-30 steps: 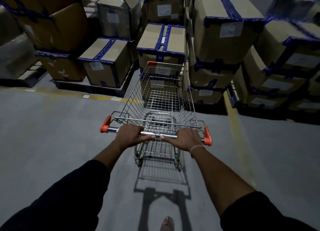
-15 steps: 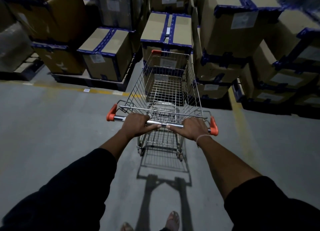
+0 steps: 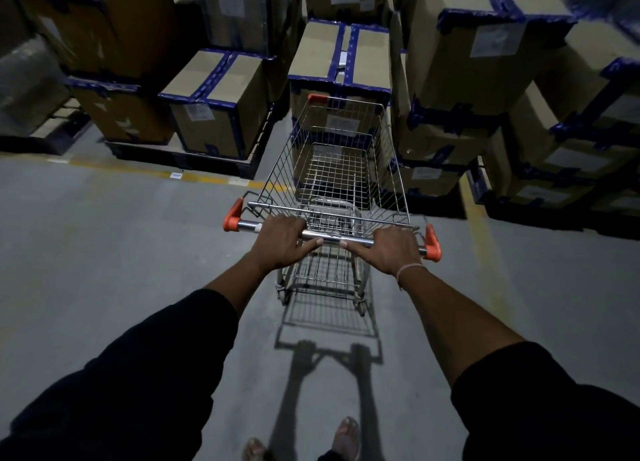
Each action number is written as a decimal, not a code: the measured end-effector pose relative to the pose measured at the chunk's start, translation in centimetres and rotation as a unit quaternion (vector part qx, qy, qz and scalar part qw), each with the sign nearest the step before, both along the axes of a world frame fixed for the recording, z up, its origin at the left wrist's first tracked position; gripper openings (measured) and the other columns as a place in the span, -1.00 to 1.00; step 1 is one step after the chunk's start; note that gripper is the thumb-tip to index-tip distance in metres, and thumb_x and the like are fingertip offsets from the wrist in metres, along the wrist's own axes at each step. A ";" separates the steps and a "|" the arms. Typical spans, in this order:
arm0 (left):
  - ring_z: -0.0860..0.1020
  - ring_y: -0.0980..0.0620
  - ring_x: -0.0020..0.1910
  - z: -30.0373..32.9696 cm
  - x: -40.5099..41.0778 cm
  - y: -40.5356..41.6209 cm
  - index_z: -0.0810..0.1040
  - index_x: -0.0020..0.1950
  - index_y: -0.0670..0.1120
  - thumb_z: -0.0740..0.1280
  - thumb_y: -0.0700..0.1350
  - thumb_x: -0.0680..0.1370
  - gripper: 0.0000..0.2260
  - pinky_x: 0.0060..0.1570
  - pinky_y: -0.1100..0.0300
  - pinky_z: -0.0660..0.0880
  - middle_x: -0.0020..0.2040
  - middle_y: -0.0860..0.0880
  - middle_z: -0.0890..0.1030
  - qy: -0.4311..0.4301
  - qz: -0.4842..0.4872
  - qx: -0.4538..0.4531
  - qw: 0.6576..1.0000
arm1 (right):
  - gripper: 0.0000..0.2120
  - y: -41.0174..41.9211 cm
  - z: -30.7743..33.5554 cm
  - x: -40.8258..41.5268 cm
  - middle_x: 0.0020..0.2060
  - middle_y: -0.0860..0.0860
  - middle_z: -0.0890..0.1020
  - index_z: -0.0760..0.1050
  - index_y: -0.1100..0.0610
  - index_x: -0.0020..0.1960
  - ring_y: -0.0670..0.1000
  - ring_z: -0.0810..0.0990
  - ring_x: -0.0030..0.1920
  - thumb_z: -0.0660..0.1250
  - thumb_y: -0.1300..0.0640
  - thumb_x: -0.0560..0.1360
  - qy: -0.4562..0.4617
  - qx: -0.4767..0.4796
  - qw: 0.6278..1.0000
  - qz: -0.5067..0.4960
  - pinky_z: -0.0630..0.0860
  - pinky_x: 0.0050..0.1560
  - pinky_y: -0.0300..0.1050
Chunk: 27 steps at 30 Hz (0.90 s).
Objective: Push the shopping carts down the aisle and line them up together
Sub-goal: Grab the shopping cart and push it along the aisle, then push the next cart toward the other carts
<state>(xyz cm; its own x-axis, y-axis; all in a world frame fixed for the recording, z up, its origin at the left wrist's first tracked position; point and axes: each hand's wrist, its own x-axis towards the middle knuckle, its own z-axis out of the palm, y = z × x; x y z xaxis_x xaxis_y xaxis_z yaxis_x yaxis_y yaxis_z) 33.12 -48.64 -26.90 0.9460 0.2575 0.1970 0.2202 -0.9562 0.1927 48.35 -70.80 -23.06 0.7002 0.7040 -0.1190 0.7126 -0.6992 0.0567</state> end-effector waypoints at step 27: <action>-0.20 -0.13 0.67 1.1 -42.9 20.8 -0.06 0.70 -0.15 -0.08 0.34 0.62 -0.21 0.61 -0.06 -0.20 0.69 -0.15 -0.13 0.023 0.281 -0.085 0.956 | 0.05 30.7 1.8 -26.1 0.72 0.11 0.10 0.13 0.12 0.71 0.12 -0.04 0.72 -0.09 -0.61 0.51 0.113 0.141 0.945 0.272 -0.23 0.69 0.21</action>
<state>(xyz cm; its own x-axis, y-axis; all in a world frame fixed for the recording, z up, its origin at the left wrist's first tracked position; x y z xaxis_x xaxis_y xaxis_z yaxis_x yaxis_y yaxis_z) -9.82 -27.87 -25.77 0.6556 0.7520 0.0687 0.7016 -0.6403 0.3127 22.28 -40.09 -21.27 0.2055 0.9783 0.0244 0.9427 -0.1912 -0.2734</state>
